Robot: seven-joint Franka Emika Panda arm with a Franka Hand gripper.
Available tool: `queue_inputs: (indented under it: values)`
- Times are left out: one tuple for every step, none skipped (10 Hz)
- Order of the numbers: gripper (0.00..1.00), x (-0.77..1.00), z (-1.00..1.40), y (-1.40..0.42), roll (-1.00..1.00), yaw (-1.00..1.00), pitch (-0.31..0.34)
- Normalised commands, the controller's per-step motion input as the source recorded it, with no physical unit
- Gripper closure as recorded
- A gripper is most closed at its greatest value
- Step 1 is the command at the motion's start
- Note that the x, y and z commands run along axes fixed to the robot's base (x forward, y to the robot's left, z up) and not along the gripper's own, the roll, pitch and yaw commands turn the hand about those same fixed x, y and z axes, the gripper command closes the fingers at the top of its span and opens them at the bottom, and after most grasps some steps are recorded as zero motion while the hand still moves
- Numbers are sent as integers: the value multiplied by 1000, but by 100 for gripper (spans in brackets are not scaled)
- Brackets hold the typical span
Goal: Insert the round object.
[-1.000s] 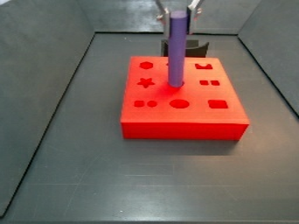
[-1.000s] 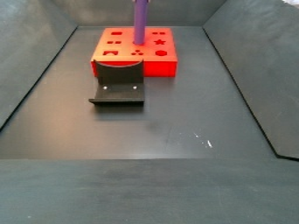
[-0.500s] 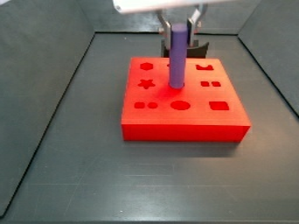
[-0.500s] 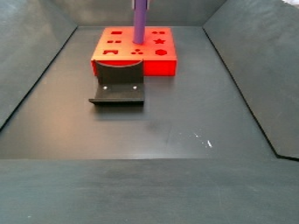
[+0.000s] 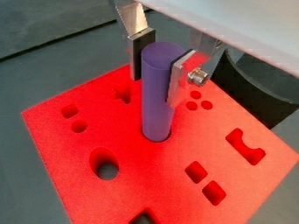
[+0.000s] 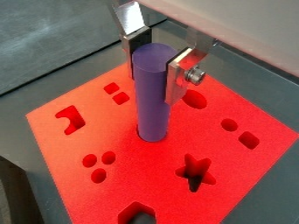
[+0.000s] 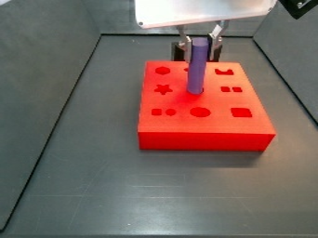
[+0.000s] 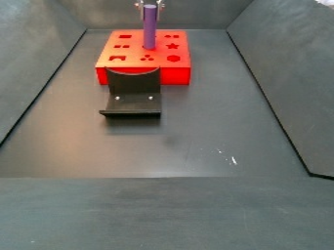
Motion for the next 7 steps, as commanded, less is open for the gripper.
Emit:
queue_inputs:
  values:
    - [100, 57, -369, -143, 319, -11, 136]
    - [100, 114, -194, -71, 374, -203, 269]
    - [100, 146, -191, -34, 324, -309, 306]
    - [100, 289, -466, -206, 224, -360, 257]
    - [100, 0, 0, 0, 0, 0, -21]
    - [100, 0, 0, 0, 23, 0, 0]
    - [100, 0, 0, 0, 0, 0, 0]
